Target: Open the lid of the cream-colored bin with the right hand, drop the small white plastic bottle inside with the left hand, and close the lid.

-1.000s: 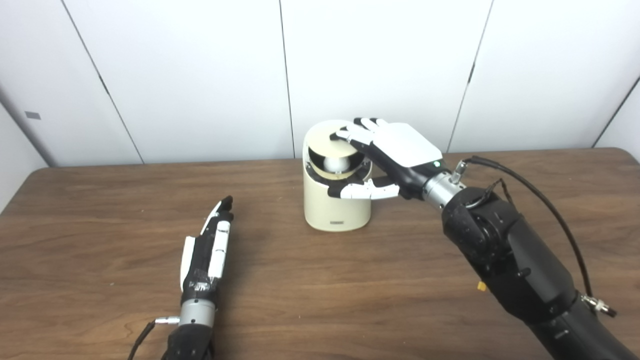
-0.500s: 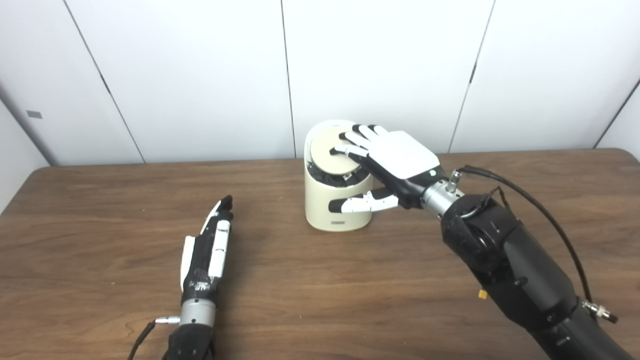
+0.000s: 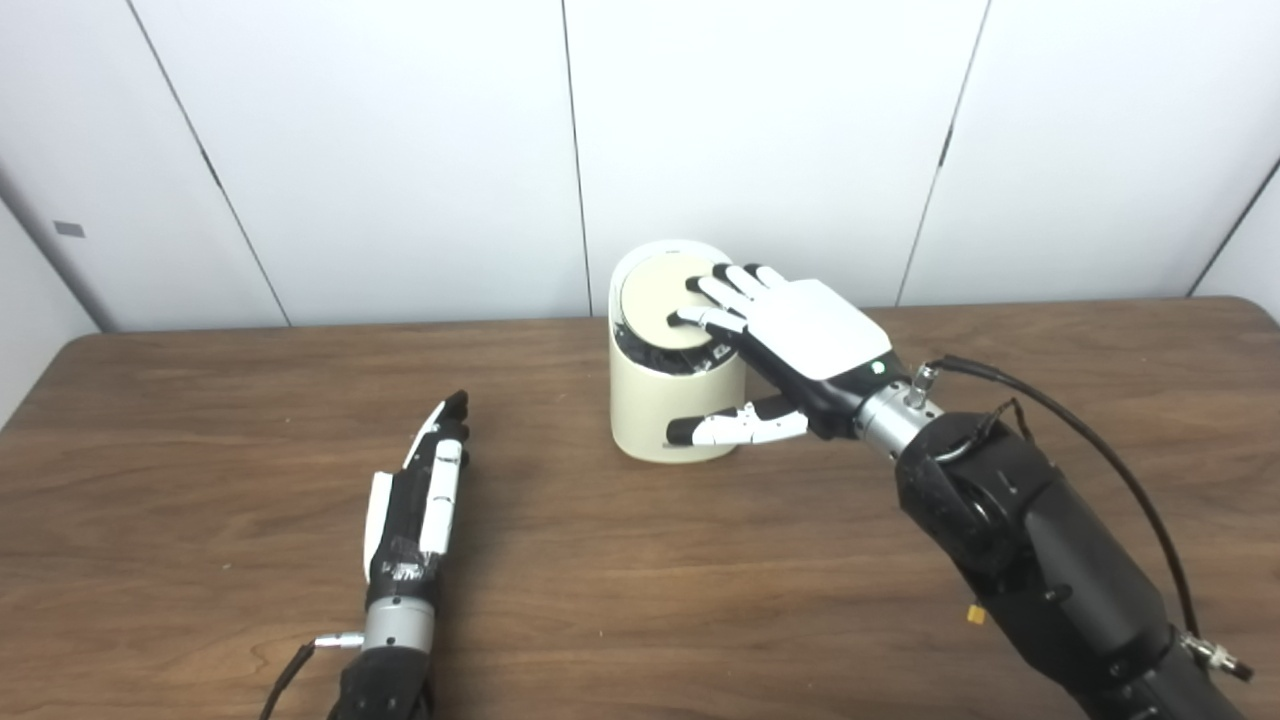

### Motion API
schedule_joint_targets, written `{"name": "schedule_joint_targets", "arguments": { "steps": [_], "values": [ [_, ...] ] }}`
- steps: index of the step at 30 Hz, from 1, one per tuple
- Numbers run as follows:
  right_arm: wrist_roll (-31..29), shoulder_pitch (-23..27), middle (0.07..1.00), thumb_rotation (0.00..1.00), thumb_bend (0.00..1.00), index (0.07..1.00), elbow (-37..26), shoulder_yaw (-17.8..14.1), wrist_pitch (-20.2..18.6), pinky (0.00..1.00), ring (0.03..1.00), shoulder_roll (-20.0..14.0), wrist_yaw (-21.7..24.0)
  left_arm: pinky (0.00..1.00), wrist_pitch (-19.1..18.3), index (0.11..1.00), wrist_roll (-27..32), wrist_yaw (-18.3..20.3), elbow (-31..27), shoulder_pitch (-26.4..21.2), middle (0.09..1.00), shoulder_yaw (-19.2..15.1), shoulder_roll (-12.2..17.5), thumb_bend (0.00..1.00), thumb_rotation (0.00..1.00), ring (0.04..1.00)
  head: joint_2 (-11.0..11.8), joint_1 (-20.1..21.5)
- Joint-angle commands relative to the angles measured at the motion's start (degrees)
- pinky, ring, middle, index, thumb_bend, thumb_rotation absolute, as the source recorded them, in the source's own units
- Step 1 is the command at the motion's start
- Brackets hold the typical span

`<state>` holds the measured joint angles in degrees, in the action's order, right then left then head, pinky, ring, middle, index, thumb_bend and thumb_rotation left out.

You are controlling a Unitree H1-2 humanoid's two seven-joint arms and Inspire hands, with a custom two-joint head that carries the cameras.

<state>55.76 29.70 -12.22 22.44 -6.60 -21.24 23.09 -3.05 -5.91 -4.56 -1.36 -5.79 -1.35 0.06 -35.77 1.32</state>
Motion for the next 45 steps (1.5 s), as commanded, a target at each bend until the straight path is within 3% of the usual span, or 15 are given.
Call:
{"name": "schedule_joint_targets", "arguments": {
  "steps": [1, 12, 18, 26, 32, 35, 39, 45],
  "values": [
    [0.98, 0.53, 0.975, 1.00, 0.58, 0.839, -0.97, -0.63, 0.21, 1.00, 1.000, -0.96, 1.11, 0.89, 0.27, 0.936, 0.31, 0.19, -1.43, -0.87, 0.947, 0.33, -0.38, 0.44, 1.00, 0.935, -0.07, 0.06],
    [3.15, 0.91, 0.993, 1.00, 0.59, 0.839, 0.20, -0.12, -0.37, 1.00, 1.000, -0.62, 2.84, 0.90, -0.24, 0.928, -0.26, 0.03, -1.95, -0.97, 0.941, 0.67, -0.72, 0.45, 1.00, 0.923, -0.35, -0.22],
    [4.00, 1.39, 1.000, 1.00, 0.60, 0.789, 0.65, 0.34, -0.15, 1.00, 1.000, -0.67, 4.31, 0.88, -0.09, 0.917, -0.85, -0.53, -2.57, -1.00, 0.932, 0.78, -1.05, 0.45, 1.00, 0.914, -0.38, -0.45],
    [4.17, 1.27, 1.000, 1.00, 0.60, 0.804, 0.47, 0.16, -0.22, 1.00, 1.000, -0.43, 4.87, 0.92, -0.75, 0.916, -0.68, -0.22, -3.19, -0.95, 0.937, 0.80, -1.13, 0.49, 0.98, 0.927, -0.35, -0.55],
    [2.88, 0.86, 1.000, 1.00, 0.58, 0.890, -1.65, -1.77, -1.25, 1.00, 1.000, 0.96, 3.30, 0.96, -2.80, 0.909, -0.36, 0.11, -3.50, -0.85, 0.944, 0.82, -1.06, 0.51, 0.93, 0.946, -0.38, -0.61],
    [1.88, 0.50, 1.000, 1.00, 0.59, 0.987, -2.99, -3.49, -1.78, 1.00, 1.000, 2.08, 2.62, 0.90, -3.38, 0.896, -0.89, -0.28, -3.48, -0.79, 0.933, 0.83, -1.12, 0.51, 0.92, 0.928, -0.10, -0.49],
    [0.91, -0.32, 1.000, 1.00, 0.57, 1.000, -4.27, -5.75, -1.87, 1.00, 1.000, 3.27, 0.47, 0.98, -4.10, 0.898, -0.70, 0.19, -3.47, -0.70, 0.940, 0.98, -0.84, 0.51, 0.90, 0.945, -0.10, -0.49],
    [-0.55, -1.49, 1.000, 0.98, 0.53, 1.000, -4.85, -8.54, -1.98, 1.00, 1.000, 4.52, -2.37, 0.92, -3.32, 0.881, -0.47, -0.22, -3.47, -0.39, 0.921, 0.89, -1.40, 0.47, 0.86, 0.911, 0.18, -0.39]
  ]
}}
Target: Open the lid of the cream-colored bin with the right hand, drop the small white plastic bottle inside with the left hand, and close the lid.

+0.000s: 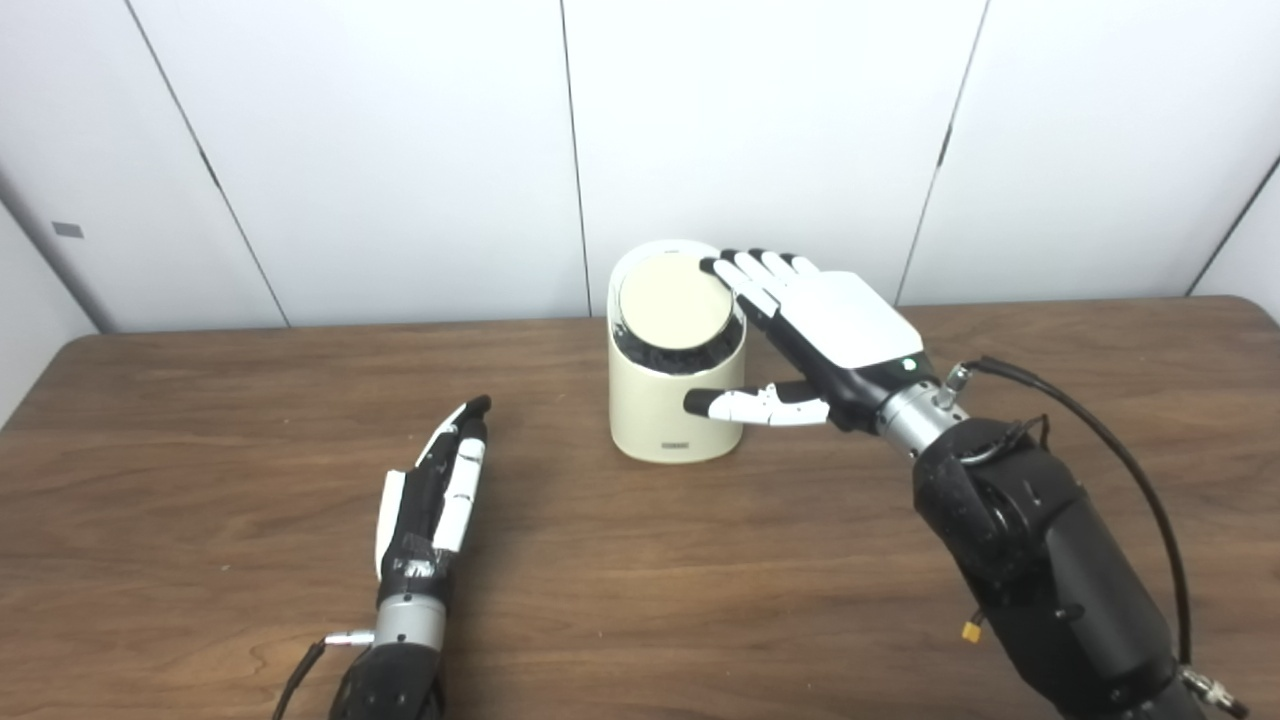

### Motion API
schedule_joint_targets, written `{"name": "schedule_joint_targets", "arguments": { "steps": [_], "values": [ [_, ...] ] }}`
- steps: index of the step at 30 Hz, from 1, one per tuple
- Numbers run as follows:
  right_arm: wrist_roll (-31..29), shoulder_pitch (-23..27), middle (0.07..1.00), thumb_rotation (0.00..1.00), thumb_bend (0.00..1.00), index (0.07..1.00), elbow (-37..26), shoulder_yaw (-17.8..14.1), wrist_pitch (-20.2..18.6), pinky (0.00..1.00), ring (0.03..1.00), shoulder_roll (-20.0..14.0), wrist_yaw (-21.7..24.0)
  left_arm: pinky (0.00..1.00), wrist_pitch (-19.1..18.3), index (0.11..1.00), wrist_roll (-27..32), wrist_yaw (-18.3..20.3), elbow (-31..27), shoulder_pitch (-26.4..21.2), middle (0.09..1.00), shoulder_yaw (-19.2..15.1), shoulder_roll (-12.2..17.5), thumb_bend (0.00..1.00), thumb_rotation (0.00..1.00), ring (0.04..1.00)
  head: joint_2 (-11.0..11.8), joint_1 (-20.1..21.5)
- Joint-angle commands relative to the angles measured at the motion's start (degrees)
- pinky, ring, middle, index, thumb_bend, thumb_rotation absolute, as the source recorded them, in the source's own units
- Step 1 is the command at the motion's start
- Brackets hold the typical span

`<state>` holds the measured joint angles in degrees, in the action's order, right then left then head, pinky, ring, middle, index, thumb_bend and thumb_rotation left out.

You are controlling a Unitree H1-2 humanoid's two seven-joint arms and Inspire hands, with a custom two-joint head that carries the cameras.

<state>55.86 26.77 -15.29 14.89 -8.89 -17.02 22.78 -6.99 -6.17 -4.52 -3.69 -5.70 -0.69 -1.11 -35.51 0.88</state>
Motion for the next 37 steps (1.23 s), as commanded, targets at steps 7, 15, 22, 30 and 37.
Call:
{"name": "schedule_joint_targets", "arguments": {
  "steps": [7, 15, 22, 30, 37],
  "values": [
    [-1.67, -0.23, 1.000, 1.00, 0.53, 1.000, -2.26, -2.63, -0.44, 1.00, 1.000, 0.07, -2.47, 0.93, 1.22, 0.888, -0.05, 0.00, -0.87, -0.44, 0.930, 0.29, -0.01, 0.49, 0.85, 0.924, -0.08, 0.05],
    [-3.24, -1.15, 1.000, 1.00, 0.55, 1.000, -2.39, -4.21, -1.77, 1.00, 1.000, 0.43, -2.58, 0.94, 1.14, 0.897, -0.06, -0.11, -0.84, -0.67, 0.936, 0.26, -0.15, 0.50, 0.86, 0.933, 0.05, 0.14],
    [-15.22, -5.21, 1.000, 1.00, 0.55, 1.000, -3.10, -11.03, -6.83, 0.97, 1.000, 2.73, -2.49, 0.90, 2.24, 0.903, 1.09, -0.24, -0.55, -1.07, 0.933, -0.69, -0.18, 0.47, 0.87, 0.919, 0.11, 0.60],
    [-29.97, -12.84, 0.995, 1.00, 0.60, 1.000, -2.31, -18.89, -10.98, 0.93, 0.982, 8.00, -6.65, 0.89, 1.89, 0.922, 4.12, 1.46, -1.56, -0.48, 0.944, -1.69, 0.82, 0.46, 0.89, 0.922, -0.45, 1.32],
    [-42.40, -18.06, 0.989, 1.00, 0.60, 0.993, -0.43, -22.13, -8.96, 0.94, 0.980, 12.40, -10.73, 0.93, 1.23, 0.954, 8.44, 4.43, -4.10, 2.47, 0.969, -2.09, 1.90, 0.47, 0.90, 0.947, -1.13, 1.16]
  ]
}}
